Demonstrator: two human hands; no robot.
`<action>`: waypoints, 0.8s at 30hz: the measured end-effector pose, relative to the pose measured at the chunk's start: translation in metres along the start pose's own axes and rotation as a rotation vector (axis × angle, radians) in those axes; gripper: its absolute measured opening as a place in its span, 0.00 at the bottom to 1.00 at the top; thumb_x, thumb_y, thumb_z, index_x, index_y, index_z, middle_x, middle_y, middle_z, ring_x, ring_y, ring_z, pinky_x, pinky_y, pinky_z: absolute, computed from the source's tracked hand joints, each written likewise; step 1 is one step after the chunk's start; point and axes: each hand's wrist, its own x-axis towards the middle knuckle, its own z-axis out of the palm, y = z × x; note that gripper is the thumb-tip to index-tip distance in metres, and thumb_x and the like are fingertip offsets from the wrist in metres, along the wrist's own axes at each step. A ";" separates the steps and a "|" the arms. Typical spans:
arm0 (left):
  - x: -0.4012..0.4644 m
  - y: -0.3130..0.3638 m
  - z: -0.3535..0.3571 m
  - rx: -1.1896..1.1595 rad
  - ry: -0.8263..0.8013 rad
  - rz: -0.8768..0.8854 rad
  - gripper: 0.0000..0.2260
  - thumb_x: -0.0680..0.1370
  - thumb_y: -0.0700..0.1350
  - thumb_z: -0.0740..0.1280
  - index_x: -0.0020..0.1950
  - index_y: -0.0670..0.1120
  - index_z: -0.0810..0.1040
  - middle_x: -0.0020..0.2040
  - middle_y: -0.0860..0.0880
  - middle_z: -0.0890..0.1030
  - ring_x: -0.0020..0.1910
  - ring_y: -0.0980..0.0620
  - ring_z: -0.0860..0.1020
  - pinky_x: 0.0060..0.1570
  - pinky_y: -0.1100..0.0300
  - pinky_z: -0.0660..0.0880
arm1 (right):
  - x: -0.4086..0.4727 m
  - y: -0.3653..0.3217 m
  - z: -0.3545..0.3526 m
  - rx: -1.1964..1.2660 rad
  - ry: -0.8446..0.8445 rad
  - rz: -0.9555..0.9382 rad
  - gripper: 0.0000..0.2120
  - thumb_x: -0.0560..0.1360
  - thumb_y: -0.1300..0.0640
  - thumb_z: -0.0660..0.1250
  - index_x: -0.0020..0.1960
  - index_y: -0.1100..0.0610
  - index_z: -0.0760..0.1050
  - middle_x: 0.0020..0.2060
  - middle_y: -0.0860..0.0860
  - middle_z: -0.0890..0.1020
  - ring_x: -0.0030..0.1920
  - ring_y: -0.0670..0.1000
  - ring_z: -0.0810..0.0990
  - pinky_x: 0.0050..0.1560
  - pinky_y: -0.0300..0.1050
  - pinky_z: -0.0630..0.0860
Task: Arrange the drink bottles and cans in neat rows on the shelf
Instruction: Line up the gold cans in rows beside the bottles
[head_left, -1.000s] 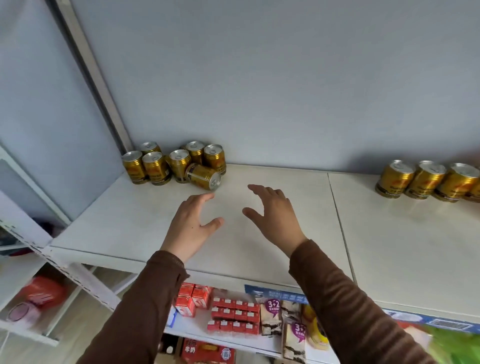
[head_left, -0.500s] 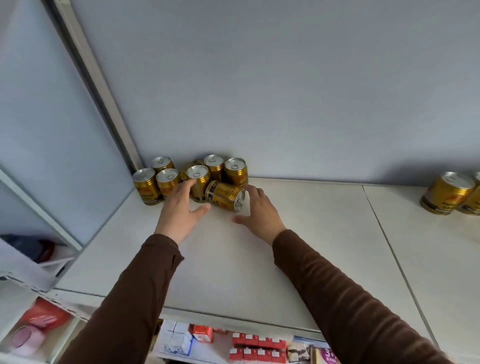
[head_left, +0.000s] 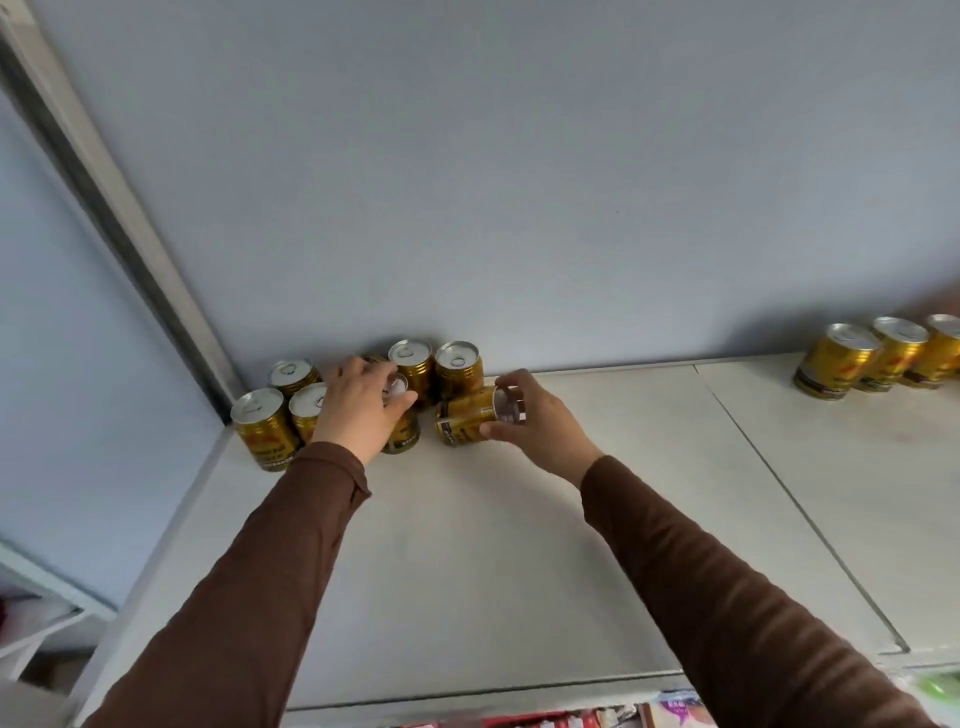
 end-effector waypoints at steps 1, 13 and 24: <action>-0.002 -0.002 0.000 -0.069 -0.024 0.022 0.22 0.80 0.56 0.65 0.71 0.48 0.73 0.63 0.43 0.72 0.63 0.41 0.69 0.63 0.49 0.67 | -0.001 -0.003 -0.008 -0.028 0.005 -0.006 0.26 0.70 0.49 0.76 0.65 0.51 0.70 0.54 0.49 0.79 0.52 0.50 0.78 0.52 0.46 0.76; -0.035 -0.007 0.001 -0.561 -0.262 0.314 0.30 0.77 0.50 0.72 0.76 0.61 0.64 0.72 0.60 0.68 0.70 0.61 0.67 0.71 0.54 0.66 | -0.017 -0.026 -0.027 -0.424 -0.100 0.002 0.28 0.73 0.44 0.70 0.71 0.46 0.70 0.57 0.50 0.76 0.58 0.52 0.74 0.54 0.43 0.70; -0.066 -0.003 0.056 -0.801 -0.158 -0.079 0.38 0.68 0.52 0.80 0.72 0.50 0.65 0.70 0.49 0.74 0.68 0.48 0.72 0.63 0.57 0.69 | -0.028 -0.025 -0.019 -0.361 0.011 0.092 0.31 0.70 0.44 0.74 0.70 0.49 0.69 0.62 0.48 0.78 0.59 0.51 0.76 0.57 0.44 0.72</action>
